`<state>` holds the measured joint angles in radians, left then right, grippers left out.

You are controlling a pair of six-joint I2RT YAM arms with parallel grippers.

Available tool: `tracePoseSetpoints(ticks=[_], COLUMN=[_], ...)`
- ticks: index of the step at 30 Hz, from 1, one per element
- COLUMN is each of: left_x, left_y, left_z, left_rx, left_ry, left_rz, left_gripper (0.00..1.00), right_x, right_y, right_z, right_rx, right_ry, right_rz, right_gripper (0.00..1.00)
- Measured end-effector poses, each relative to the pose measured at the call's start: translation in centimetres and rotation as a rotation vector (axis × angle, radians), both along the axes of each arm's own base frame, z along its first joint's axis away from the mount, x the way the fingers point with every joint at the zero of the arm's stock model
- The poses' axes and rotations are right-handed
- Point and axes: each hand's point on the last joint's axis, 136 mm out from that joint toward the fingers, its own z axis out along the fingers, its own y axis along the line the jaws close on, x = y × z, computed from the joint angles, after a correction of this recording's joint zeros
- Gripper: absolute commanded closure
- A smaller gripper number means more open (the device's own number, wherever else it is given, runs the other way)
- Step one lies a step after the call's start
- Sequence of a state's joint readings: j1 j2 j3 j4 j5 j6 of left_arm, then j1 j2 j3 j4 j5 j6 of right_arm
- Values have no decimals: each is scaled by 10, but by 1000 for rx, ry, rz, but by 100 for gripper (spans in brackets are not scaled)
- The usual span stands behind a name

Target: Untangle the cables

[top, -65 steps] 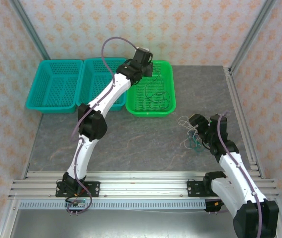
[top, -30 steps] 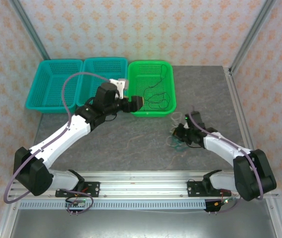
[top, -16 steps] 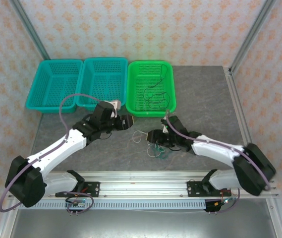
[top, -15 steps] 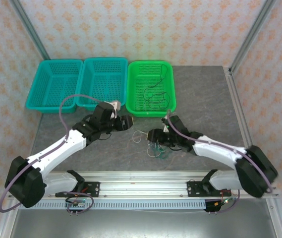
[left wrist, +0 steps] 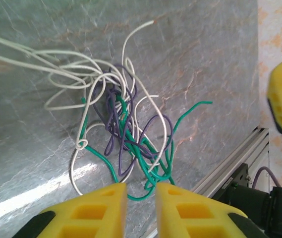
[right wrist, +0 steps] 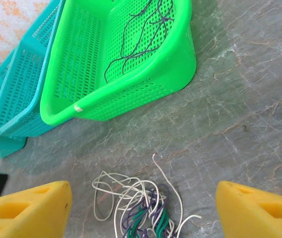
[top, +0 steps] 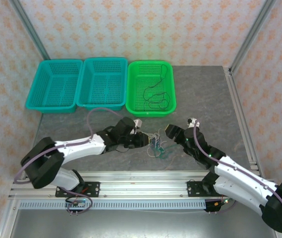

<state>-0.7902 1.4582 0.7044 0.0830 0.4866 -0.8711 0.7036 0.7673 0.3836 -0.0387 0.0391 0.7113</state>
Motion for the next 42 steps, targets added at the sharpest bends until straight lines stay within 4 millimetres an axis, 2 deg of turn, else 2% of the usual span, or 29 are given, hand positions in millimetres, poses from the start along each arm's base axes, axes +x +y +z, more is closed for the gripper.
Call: tracePoseSetpoints(ticks=[4, 9, 15, 19, 24, 28, 30, 32, 33, 34, 36, 39, 42], left_x=[-1, 0, 3, 2, 3, 3, 3, 4, 5, 5, 5, 5, 12], left_y=[-5, -12, -22, -26, -29, -28, -28, -29, -29, -29, -28, -18, 4], left_z=[-18, -25, -38, -43, -39, -33, -28, -22, -21, -20, -20, -13, 6], left_rx=[17, 16, 4, -4, -14, -6, -6, -11, -13, -13, -7, 15, 30], left_ry=[28, 42, 65, 84, 71, 50, 37, 15, 11, 8, 3, -20, -74], left_rz=[-16, -36, -57, -65, -74, -92, -98, -107, -108, -108, -109, -97, -57], left_gripper=[72, 71, 82, 100, 100, 100, 100, 100, 100, 100, 100, 100, 100], right_x=[0, 1, 1, 1, -1, -8, -14, -19, -18, -15, -16, -13, -11], right_y=[-2, -3, -3, -2, 9, 29, 39, 45, 45, 47, 48, 34, 2], right_z=[-1, -1, -5, -10, -36, -75, -97, -117, -118, -118, -126, -127, -127], right_rx=[2, 5, -4, -9, -46, -89, -99, -116, -115, -101, -94, -69, -44], right_ry=[6, 8, 18, 35, 135, 295, 381, 456, 470, 479, 515, 539, 546], right_rz=[-15, -22, -22, -24, 20, 98, 137, 158, 145, 136, 105, -11, -177], right_gripper=[24, 23, 23, 23, 23, 29, 37, 62, 78, 89, 100, 100, 100])
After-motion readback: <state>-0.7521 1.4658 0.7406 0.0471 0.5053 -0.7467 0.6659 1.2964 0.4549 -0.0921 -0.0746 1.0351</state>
